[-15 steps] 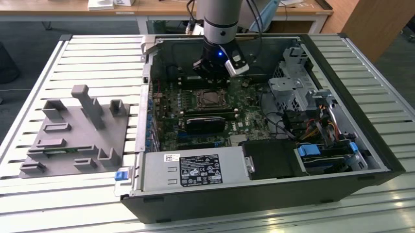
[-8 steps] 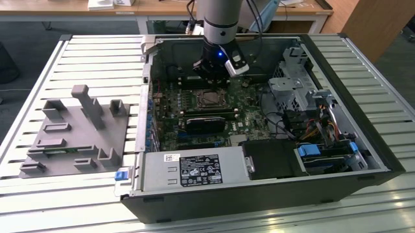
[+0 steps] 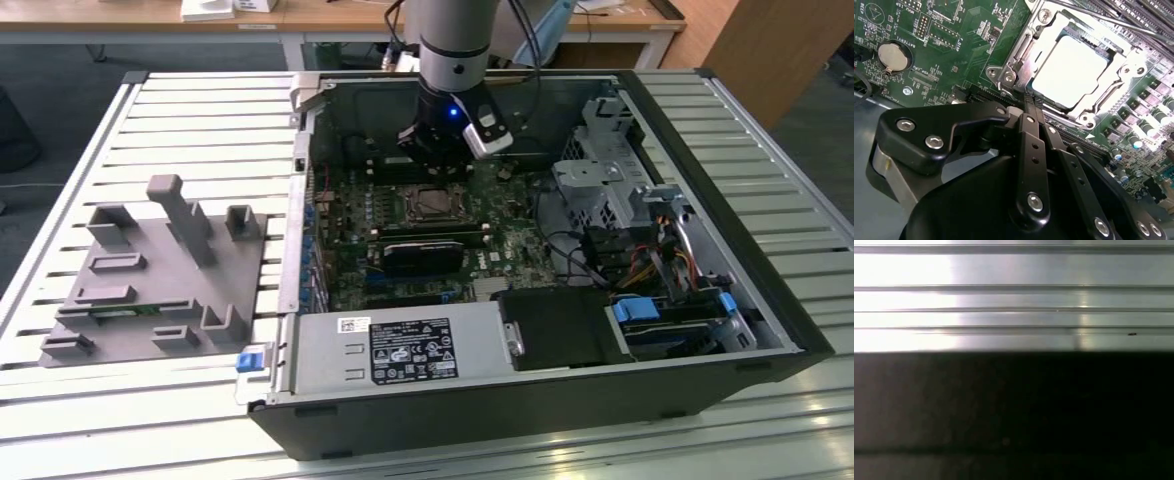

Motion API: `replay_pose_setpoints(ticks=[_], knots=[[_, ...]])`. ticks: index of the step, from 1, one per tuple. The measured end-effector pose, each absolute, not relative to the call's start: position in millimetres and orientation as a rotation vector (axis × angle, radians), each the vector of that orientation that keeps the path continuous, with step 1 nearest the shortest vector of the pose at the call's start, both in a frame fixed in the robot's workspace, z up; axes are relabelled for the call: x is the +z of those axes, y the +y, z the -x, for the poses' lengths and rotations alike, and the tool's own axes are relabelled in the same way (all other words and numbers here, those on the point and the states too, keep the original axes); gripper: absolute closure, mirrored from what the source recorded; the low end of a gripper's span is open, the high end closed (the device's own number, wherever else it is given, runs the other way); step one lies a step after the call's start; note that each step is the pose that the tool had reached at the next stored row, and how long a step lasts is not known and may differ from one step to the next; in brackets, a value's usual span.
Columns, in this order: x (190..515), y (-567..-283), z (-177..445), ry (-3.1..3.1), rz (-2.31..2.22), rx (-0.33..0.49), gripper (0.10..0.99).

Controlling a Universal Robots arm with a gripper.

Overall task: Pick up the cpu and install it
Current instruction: 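Install the first cpu locking lever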

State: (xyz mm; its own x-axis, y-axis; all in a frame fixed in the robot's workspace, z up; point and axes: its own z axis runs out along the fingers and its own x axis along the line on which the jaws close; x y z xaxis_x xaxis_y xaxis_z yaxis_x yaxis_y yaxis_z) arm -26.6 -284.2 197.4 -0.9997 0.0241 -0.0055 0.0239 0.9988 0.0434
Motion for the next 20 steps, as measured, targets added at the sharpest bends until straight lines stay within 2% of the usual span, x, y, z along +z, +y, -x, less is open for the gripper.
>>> replay_pose_setpoints(ticks=[8, 20], knots=[[197, -283, 26, 3.133, -0.036, 0.106, 0.980], [207, -285, 26, 3.133, -0.036, 0.105, 0.980]])
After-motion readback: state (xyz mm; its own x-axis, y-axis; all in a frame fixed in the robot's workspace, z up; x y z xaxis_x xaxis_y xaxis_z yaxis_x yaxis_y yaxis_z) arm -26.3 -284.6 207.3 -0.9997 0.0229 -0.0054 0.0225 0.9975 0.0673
